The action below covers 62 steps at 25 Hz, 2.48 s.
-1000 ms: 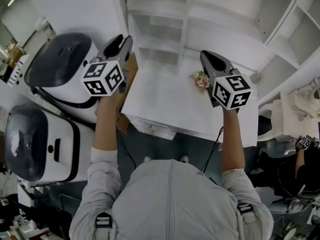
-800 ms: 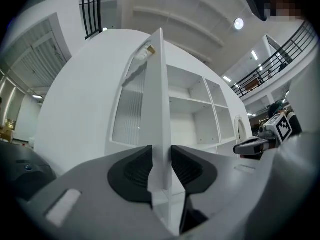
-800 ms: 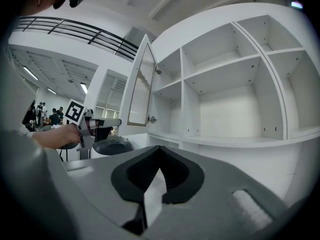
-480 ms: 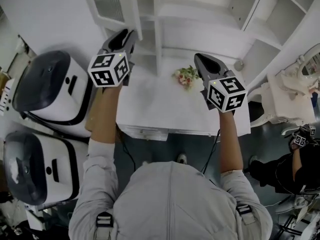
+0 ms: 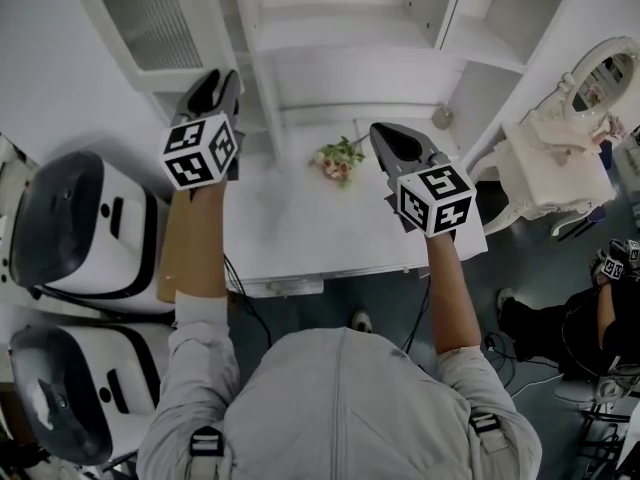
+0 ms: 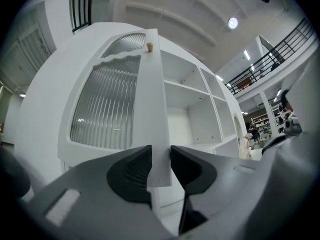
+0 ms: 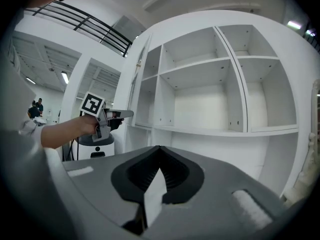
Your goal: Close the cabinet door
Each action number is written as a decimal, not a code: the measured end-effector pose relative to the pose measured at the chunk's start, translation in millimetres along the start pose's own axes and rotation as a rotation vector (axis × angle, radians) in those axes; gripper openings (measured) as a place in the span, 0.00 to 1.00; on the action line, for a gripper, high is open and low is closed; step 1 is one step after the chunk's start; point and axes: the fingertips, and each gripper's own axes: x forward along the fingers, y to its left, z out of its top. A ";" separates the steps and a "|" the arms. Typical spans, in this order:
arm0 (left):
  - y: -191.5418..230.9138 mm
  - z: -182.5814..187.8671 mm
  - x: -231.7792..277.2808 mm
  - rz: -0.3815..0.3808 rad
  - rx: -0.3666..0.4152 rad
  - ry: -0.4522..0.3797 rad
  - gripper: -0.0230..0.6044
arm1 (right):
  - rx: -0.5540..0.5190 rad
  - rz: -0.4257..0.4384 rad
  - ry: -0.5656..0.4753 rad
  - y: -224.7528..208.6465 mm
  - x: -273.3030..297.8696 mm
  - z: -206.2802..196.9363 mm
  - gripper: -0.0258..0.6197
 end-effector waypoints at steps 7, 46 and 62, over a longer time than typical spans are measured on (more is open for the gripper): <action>3.2 -0.7 35.3 0.022 -0.004 -0.015 0.23 | 0.001 -0.022 -0.038 -15.4 17.6 17.7 0.04; 13.6 -7.2 78.3 -0.109 -0.002 0.018 0.27 | -0.010 -0.049 0.014 -33.6 14.1 17.6 0.04; -51.0 -50.8 -37.2 -0.130 0.152 0.100 0.13 | -0.023 0.028 0.002 -7.6 -5.6 2.5 0.04</action>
